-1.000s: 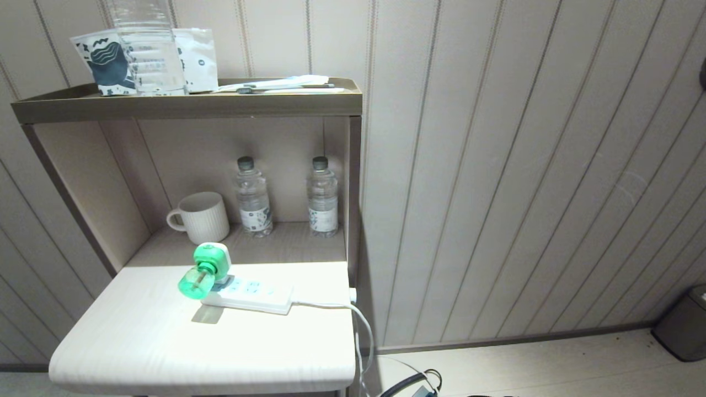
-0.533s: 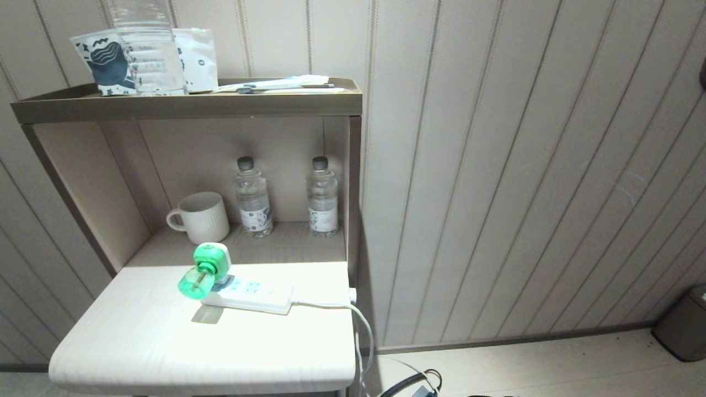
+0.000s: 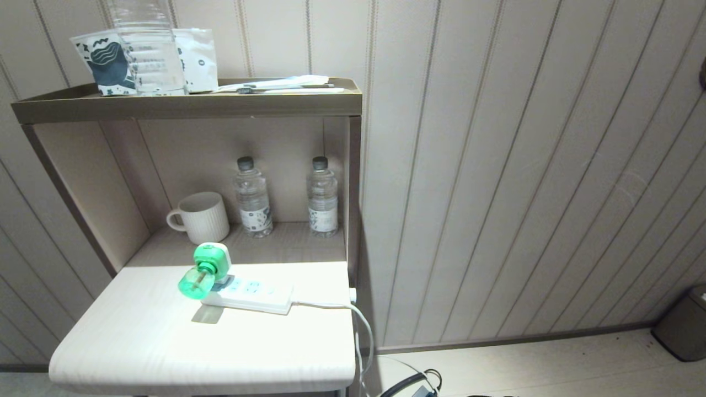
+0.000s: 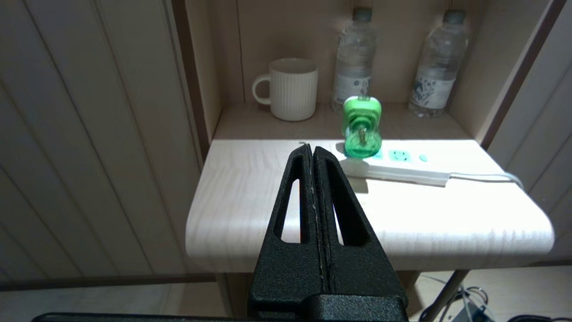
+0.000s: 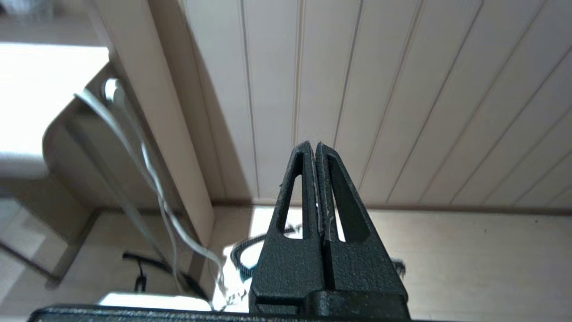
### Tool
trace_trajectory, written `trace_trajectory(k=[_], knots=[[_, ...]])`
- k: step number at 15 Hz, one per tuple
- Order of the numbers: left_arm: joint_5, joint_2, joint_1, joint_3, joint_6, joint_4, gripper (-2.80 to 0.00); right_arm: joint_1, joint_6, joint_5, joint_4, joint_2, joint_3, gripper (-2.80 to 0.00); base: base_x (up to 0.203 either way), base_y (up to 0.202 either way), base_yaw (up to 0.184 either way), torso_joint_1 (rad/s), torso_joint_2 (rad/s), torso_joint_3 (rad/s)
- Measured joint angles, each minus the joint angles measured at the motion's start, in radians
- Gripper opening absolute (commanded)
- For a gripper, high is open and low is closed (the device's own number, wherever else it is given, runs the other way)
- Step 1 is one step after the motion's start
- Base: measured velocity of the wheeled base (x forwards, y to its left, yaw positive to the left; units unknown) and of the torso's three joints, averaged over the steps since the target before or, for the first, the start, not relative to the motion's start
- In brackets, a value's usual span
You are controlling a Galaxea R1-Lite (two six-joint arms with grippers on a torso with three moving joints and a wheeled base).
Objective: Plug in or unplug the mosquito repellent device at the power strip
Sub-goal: Hold the socket with your right hand and unplug it with your left hand
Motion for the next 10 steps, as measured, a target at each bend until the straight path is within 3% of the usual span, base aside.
trace_trajectory(k=[6,10], knots=[[0.002,0.175,0.0,-0.136,-0.02,0.005,-2.8,-0.002,0.026,0.013,-0.123,0.378,-0.244,-2.8,0.0,0.0,0.0,0.0,0.0,0.0],[-0.003,0.26,0.0,-0.15,-0.019,0.007,-2.8,0.059,0.014,0.015,-0.134,0.557,-0.329,-2.8,0.0,0.0,0.0,0.0,0.0,0.0]])
